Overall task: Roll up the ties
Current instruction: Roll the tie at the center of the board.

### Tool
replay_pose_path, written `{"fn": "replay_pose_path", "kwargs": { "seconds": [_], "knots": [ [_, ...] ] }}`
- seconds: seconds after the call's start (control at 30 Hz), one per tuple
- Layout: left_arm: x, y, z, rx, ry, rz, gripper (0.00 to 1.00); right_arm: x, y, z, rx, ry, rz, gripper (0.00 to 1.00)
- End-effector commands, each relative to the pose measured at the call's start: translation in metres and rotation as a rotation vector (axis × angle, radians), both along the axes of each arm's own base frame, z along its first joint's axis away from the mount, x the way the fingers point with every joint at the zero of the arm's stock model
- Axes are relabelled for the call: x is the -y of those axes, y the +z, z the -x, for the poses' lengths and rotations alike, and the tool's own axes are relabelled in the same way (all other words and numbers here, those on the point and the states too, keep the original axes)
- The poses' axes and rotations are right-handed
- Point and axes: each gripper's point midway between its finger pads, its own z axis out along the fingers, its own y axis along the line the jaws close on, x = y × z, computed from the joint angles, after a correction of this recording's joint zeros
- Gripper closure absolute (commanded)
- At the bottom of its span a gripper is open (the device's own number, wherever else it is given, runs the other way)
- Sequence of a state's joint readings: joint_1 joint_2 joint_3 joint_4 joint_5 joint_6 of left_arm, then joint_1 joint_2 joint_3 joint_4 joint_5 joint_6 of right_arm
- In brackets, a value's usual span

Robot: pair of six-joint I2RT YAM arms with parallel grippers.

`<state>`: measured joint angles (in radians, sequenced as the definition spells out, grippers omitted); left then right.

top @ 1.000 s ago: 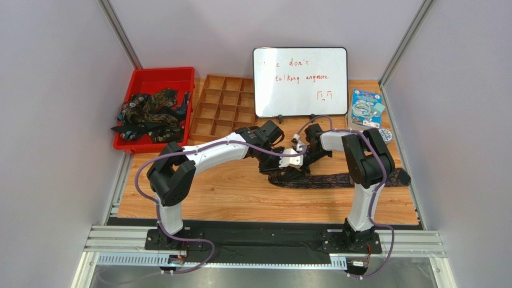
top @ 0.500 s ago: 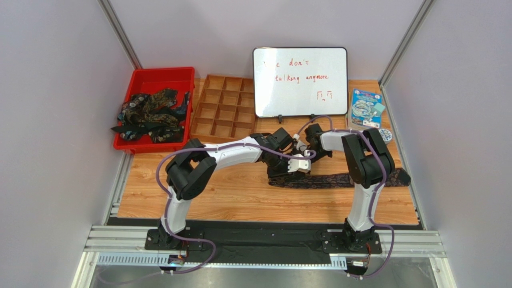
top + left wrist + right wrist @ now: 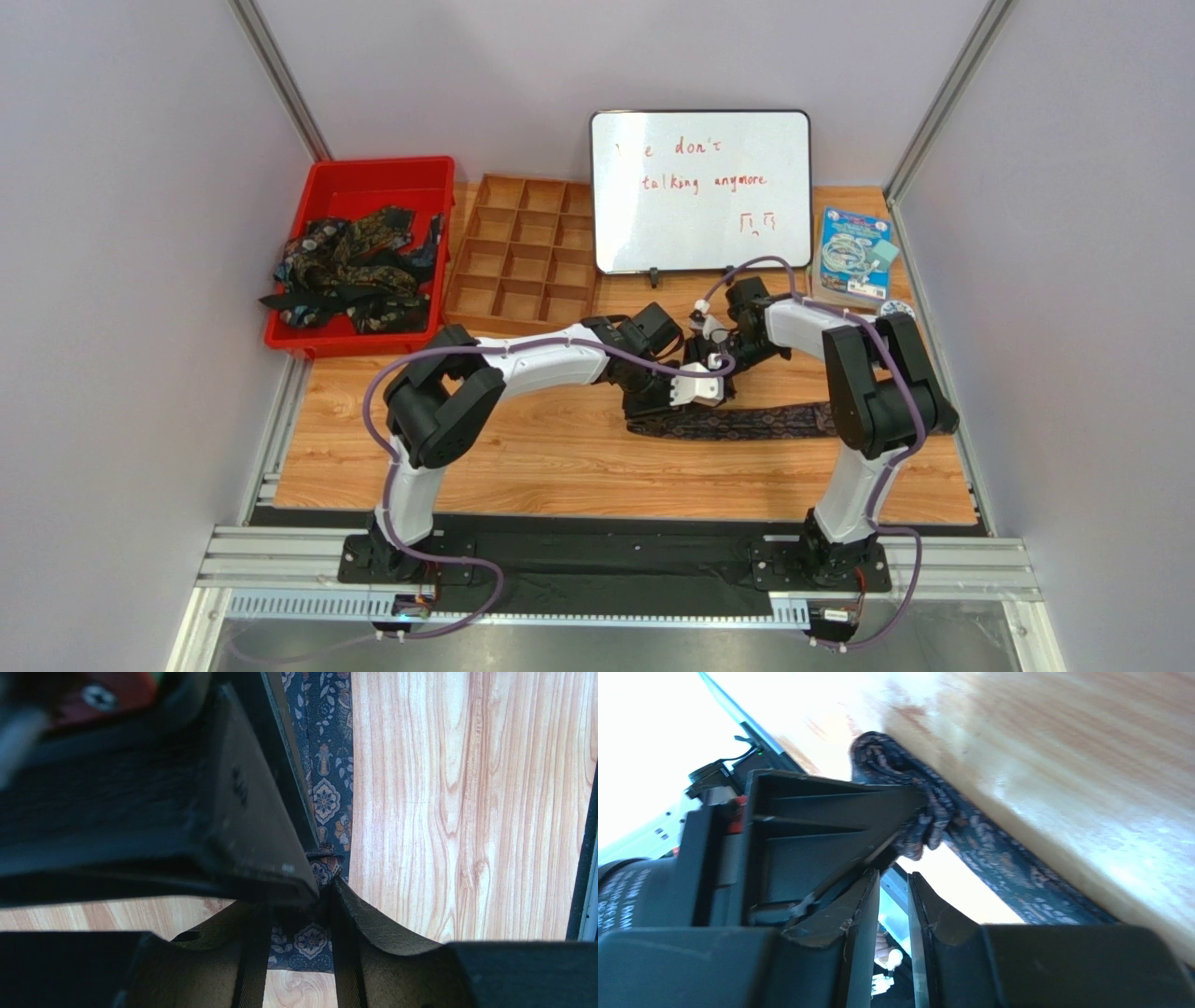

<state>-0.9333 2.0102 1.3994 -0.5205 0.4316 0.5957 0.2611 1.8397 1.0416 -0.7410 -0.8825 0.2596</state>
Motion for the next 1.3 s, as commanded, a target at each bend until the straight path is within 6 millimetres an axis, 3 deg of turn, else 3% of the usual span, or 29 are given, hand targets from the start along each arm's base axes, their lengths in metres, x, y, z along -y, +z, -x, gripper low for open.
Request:
{"fn": "replay_pose_path", "kwargs": {
  "seconds": [0.0,0.33,0.47,0.53,0.6,0.67,0.73,0.8,0.97,1.1,1.27],
  "knots": [
    [-0.019,-0.018,0.015,-0.053,0.002,-0.082,0.59,-0.007,0.016,-0.003,0.015,0.006,-0.06,0.72],
    [-0.02,-0.017,0.015,-0.047,-0.005,-0.081,0.59,-0.02,-0.016,-0.006,-0.005,0.011,-0.023,0.69],
    [-0.018,-0.016,0.015,-0.048,-0.005,-0.073,0.58,-0.024,-0.024,-0.007,0.019,0.025,0.002,0.73],
    [-0.018,-0.016,0.015,-0.049,-0.005,-0.072,0.58,-0.026,-0.025,-0.008,0.017,0.022,0.003,0.83],
    [-0.019,-0.015,0.014,-0.044,-0.005,-0.073,0.57,-0.022,-0.031,-0.006,0.014,0.02,0.029,0.99],
    [-0.022,-0.009,0.014,-0.035,-0.008,-0.07,0.53,-0.019,-0.034,-0.004,0.017,0.032,0.041,1.0],
    [-0.03,-0.005,0.013,-0.019,-0.022,-0.071,0.43,-0.013,-0.041,0.001,0.01,0.041,0.078,1.0],
    [-0.036,0.011,0.001,0.022,-0.014,-0.034,0.34,-0.007,-0.048,0.004,0.005,0.047,0.118,1.0],
    [-0.055,0.028,-0.003,0.08,-0.034,-0.011,0.27,-0.004,-0.056,0.002,-0.01,0.049,0.149,1.0],
    [-0.053,0.026,-0.003,0.072,-0.008,-0.004,0.22,-0.004,-0.059,0.003,-0.022,0.05,0.151,1.0],
    [-0.031,0.023,-0.01,0.093,0.009,0.015,0.17,-0.007,-0.055,0.001,-0.016,0.047,0.131,1.0]
  ]
}}
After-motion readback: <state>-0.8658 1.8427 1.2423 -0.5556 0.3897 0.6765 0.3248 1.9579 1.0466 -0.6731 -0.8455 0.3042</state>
